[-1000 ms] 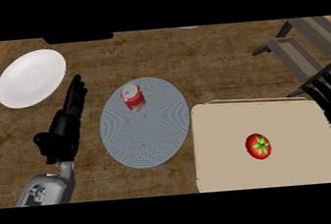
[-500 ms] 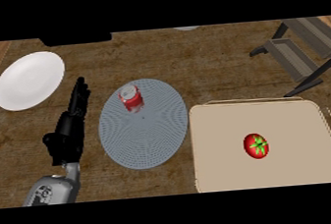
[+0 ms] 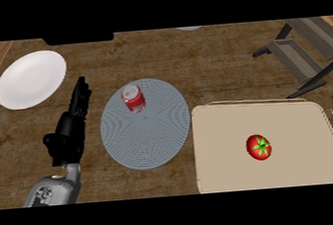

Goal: Pick the tomato from the tray and place it in the tiered basket

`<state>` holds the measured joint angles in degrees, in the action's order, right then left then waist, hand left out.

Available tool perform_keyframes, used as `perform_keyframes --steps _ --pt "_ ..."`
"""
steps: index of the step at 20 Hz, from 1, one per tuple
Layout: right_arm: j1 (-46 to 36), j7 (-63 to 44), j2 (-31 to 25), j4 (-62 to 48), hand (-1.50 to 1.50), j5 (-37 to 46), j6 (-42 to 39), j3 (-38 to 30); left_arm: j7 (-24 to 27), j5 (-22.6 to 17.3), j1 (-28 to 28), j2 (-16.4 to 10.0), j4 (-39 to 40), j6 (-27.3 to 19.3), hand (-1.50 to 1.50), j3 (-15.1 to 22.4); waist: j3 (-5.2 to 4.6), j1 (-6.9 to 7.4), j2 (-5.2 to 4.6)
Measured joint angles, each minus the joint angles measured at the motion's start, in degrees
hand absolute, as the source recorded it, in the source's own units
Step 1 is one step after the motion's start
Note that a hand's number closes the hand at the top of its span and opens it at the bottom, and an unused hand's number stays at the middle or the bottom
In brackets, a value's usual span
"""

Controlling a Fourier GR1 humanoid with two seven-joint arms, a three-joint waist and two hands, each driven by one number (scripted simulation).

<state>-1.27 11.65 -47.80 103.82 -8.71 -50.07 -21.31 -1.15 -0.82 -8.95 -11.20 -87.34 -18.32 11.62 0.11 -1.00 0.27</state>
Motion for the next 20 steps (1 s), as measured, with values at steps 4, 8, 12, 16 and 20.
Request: perform_keyframes --steps 4,8,12,16,20 --pt "3.21 -0.73 2.41 7.28 -1.50 5.97 1.04 1.51 0.17 0.91 -0.21 0.95 0.27 0.09 0.00 0.22 -0.06 0.30 -0.10" --pt "5.38 -1.22 5.72 11.93 -1.50 10.86 1.16 2.76 -0.96 1.53 0.98 0.93 -2.07 1.03 0.00 -0.16 -0.09 0.63 -0.15" --pt "4.61 -2.96 6.51 13.94 -1.50 13.78 -0.08 4.40 -1.38 2.58 0.72 1.86 -2.14 1.22 0.00 -0.40 -0.11 0.85 -0.20" --pt "6.50 -4.24 7.71 16.64 -1.50 17.59 -1.19 5.78 -1.93 3.00 -0.01 2.38 -2.04 1.78 0.00 -1.24 -0.11 0.81 -0.22" --pt "8.39 -4.74 9.04 18.26 -1.50 22.47 -1.62 7.48 -1.23 3.54 -0.45 2.80 -0.69 2.72 0.00 -1.98 -0.10 0.77 -0.24"
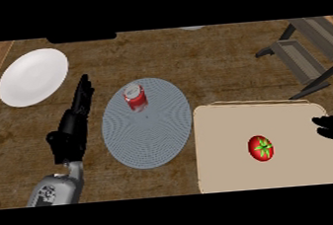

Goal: Pick the tomato from the tray and place it in the tiered basket

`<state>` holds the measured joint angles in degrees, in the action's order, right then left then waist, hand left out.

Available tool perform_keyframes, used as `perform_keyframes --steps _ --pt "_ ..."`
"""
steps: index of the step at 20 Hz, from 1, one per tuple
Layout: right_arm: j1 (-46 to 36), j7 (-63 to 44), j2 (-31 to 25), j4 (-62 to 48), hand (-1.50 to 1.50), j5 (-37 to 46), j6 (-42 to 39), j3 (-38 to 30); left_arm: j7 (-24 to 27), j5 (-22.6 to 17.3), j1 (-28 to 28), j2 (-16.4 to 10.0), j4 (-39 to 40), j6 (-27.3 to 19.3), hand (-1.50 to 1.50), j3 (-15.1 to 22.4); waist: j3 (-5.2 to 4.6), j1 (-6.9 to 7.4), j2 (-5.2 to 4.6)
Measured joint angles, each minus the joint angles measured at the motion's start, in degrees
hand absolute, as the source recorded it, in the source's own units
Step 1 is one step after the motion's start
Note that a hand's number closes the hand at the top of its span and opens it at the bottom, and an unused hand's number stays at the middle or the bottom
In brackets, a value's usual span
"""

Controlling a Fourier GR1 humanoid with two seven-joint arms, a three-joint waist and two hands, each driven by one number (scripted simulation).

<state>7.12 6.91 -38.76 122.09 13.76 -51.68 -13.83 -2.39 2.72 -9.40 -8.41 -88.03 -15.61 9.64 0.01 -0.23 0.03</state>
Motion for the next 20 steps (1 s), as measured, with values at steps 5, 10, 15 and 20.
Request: perform_keyframes --steps 5,10,15,20 --pt "0.36 2.46 0.51 -1.77 -1.50 6.73 0.89 0.70 -0.25 0.87 1.29 0.74 -1.46 0.59 0.00 -0.39 0.01 0.11 0.01" --pt "1.04 6.96 0.71 -3.88 -1.50 14.72 4.72 2.23 -1.17 2.02 1.18 1.77 -1.89 0.91 0.00 -0.52 0.01 0.13 0.00" --pt "1.92 10.31 1.10 -4.60 -1.50 20.72 7.85 4.68 -0.52 2.81 1.83 2.28 -1.81 1.48 0.00 -1.01 0.02 0.14 -0.01" --pt "1.36 14.80 0.46 -5.67 -1.50 25.54 12.15 7.32 -0.10 2.67 2.91 2.43 -2.69 2.46 0.00 -1.44 0.00 0.20 0.00"
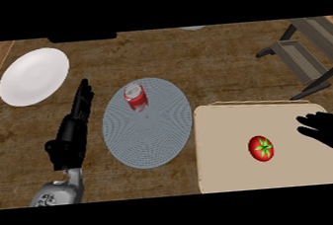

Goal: Pick the tomato from the tray and place it in the tiered basket

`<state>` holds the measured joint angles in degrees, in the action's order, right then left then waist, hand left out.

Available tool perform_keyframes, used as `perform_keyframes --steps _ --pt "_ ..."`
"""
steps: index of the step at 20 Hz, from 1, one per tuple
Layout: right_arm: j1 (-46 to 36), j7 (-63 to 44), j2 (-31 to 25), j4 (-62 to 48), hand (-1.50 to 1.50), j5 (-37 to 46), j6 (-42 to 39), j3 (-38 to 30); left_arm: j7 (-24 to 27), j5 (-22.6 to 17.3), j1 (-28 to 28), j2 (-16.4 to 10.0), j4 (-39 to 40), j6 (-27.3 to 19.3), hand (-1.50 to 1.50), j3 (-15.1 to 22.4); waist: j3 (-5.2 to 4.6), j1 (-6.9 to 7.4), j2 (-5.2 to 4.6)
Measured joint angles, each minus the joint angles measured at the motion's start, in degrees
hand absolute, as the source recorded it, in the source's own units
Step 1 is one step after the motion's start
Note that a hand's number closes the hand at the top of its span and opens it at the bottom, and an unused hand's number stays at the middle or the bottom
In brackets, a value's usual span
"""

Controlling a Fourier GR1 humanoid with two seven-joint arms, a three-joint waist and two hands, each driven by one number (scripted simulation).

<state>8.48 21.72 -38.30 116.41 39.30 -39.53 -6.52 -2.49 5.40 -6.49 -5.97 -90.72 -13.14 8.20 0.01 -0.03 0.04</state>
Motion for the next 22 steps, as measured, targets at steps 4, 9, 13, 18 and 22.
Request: perform_keyframes --steps 4,9,13,18,22 --pt "0.01 2.11 1.42 -1.00 -1.50 3.92 3.05 1.19 0.23 0.33 -0.79 0.31 0.76 0.46 0.00 -1.03 0.00 -0.08 -0.01" --pt "-1.72 2.07 3.90 -4.47 -1.50 7.37 3.99 1.18 -0.54 1.69 -0.81 1.42 0.22 0.38 0.00 -0.61 -0.01 -0.01 -0.02" --pt "-3.23 1.54 6.20 -7.51 -1.50 10.14 4.49 2.35 0.34 2.29 -0.03 2.12 0.47 0.45 0.00 -0.69 0.00 0.02 -0.03" --pt "-4.65 3.21 7.80 -11.82 -1.50 12.43 4.70 3.24 -1.00 2.73 -1.26 2.67 0.37 0.92 0.00 -1.35 0.00 0.01 -0.04" --pt "-4.43 6.44 8.16 -14.69 -1.50 13.57 6.66 2.78 -1.30 3.00 -1.55 2.96 0.17 1.27 0.00 -1.96 0.01 -0.01 -0.03"
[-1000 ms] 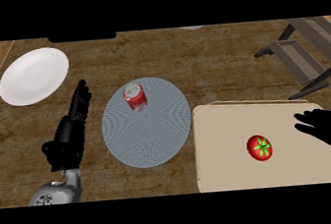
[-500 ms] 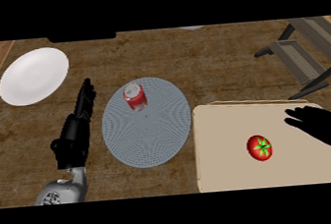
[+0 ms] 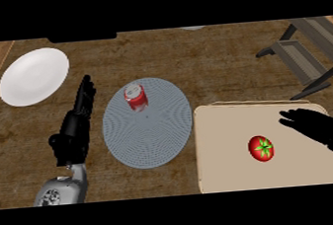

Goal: Pick the tomato from the tray and place it in the tiered basket

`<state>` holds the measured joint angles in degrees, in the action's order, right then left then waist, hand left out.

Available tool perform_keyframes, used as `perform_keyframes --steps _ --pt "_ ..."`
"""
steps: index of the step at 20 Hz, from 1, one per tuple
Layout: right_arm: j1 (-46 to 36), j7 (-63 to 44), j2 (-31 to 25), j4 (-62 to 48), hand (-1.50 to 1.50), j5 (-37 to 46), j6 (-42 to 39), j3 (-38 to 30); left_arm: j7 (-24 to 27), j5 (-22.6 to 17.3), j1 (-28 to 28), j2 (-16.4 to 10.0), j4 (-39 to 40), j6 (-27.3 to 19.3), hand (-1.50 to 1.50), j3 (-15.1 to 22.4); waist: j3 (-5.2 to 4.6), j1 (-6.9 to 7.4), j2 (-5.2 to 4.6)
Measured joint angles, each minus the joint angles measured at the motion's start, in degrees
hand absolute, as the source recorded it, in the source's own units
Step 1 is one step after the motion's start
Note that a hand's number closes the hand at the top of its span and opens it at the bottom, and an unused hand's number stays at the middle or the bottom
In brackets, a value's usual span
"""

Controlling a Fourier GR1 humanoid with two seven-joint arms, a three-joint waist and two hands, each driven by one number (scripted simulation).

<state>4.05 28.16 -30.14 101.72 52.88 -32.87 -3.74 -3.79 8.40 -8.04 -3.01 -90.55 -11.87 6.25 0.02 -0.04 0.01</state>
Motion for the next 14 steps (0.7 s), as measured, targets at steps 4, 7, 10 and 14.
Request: perform_keyframes --steps 4,7,10,14 --pt "-1.51 1.12 0.86 -2.75 -1.50 0.57 0.84 0.21 0.74 0.05 0.63 -0.08 0.26 0.75 0.00 -0.62 -0.02 0.03 0.00" --pt "-1.66 0.90 1.72 -2.59 -1.50 1.13 0.53 1.00 0.42 0.02 0.33 -0.01 0.13 1.27 0.00 -1.02 -0.01 0.00 0.00" --pt "-2.25 1.49 2.27 -3.91 -1.50 1.75 0.90 1.50 1.17 0.39 0.70 0.45 0.63 1.25 0.00 -1.13 -0.01 0.02 0.00" --pt "-2.70 0.54 3.80 -4.46 -1.50 3.08 0.53 3.01 1.72 0.61 -0.52 0.83 2.00 1.35 0.00 -1.69 -0.01 -0.01 0.00"
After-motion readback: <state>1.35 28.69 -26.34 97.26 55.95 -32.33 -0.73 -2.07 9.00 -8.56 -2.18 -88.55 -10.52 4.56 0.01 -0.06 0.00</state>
